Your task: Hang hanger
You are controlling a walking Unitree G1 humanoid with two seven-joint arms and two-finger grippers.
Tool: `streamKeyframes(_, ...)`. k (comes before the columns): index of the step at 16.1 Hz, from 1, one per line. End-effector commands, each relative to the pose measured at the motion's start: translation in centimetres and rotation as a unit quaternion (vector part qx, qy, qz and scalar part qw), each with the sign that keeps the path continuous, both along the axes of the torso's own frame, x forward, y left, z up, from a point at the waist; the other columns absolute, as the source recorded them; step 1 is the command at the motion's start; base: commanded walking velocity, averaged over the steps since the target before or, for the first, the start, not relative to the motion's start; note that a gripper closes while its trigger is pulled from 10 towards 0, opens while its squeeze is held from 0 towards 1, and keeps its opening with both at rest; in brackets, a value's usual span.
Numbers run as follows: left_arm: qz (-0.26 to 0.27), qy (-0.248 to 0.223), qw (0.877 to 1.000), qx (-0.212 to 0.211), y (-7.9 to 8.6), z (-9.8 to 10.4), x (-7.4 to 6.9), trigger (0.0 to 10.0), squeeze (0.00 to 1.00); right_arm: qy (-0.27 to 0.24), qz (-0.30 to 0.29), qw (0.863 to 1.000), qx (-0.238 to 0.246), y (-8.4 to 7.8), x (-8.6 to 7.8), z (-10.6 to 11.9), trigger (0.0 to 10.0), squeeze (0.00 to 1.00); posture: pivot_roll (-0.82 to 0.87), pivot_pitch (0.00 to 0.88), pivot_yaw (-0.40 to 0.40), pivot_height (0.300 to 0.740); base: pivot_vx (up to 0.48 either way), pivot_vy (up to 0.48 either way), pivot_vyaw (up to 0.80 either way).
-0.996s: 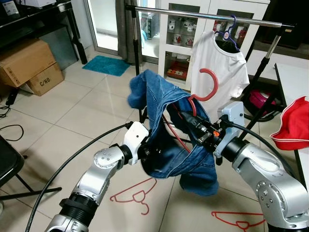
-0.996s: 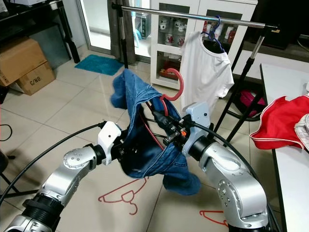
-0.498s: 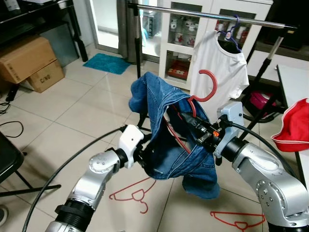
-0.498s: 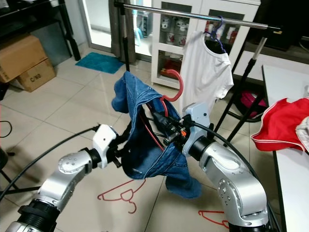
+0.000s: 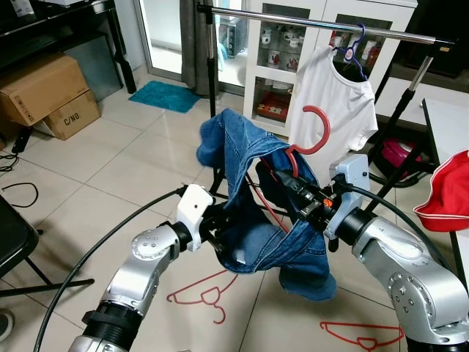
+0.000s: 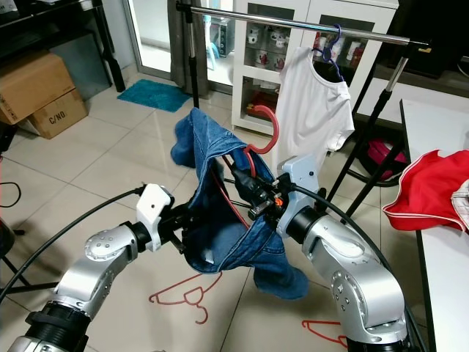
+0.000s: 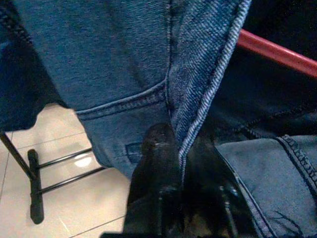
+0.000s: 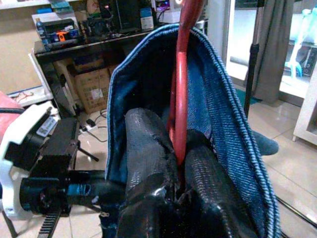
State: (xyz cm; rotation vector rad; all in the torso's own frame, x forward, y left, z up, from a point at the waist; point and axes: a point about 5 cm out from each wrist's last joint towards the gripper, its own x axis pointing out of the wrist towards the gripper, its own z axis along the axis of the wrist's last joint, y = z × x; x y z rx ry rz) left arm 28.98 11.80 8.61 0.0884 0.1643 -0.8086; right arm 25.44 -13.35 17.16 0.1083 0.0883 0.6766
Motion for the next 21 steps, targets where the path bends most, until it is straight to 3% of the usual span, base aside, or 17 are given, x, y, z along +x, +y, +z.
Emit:
streamKeyframes(1,0.002,-0.009,1.000,-0.012,0.0,0.5,0.0,0.0,0.00,-0.025,0.006,1.000,0.010,0.1,0.0,1.2,0.0,0.00,-0.10,0.000,0.013,0.740,0.000,0.000,0.00)
streamKeyframes(6,0.028,-0.031,0.999,-0.017,1.2,1.6,0.3,0.0,0.00,-0.020,0.004,1.000,0.005,0.1,0.1,0.8,0.0,0.00,-0.10,0.000,0.008,0.740,0.000,0.000,0.00)
streamKeyframes(11,0.001,-0.094,0.995,0.013,5.9,7.9,1.1,0.0,0.00,0.039,0.001,0.995,-0.097,-1.5,-0.1,-2.9,0.0,0.00,-0.08,0.000,0.011,0.740,0.000,0.000,0.00)
streamKeyframes(13,0.050,-0.134,0.989,0.036,9.4,12.1,2.8,0.0,0.00,0.076,0.040,0.989,-0.122,-1.6,-1.4,-4.9,0.0,0.00,-0.07,0.000,0.011,0.740,0.000,0.000,0.00)
streamKeyframes(15,0.145,-0.144,0.978,0.043,12.3,13.7,4.5,0.0,0.00,0.065,0.080,0.989,-0.107,-1.2,-2.1,-4.9,0.0,0.00,-0.07,0.000,0.018,0.740,0.000,0.000,0.00)
streamKeyframes(17,0.229,-0.136,0.962,0.061,14.3,13.5,5.5,0.0,0.00,0.046,0.115,0.990,-0.066,-0.9,-2.9,-4.1,0.0,0.00,-0.07,0.000,0.031,0.740,0.000,0.000,0.00)
streamKeyframes(21,0.292,-0.108,0.948,0.059,15.1,11.6,6.2,0.0,0.00,0.025,0.123,0.992,-0.001,-1.5,-3.6,-3.1,0.0,0.00,-0.08,0.000,0.044,0.740,0.000,0.000,0.00)
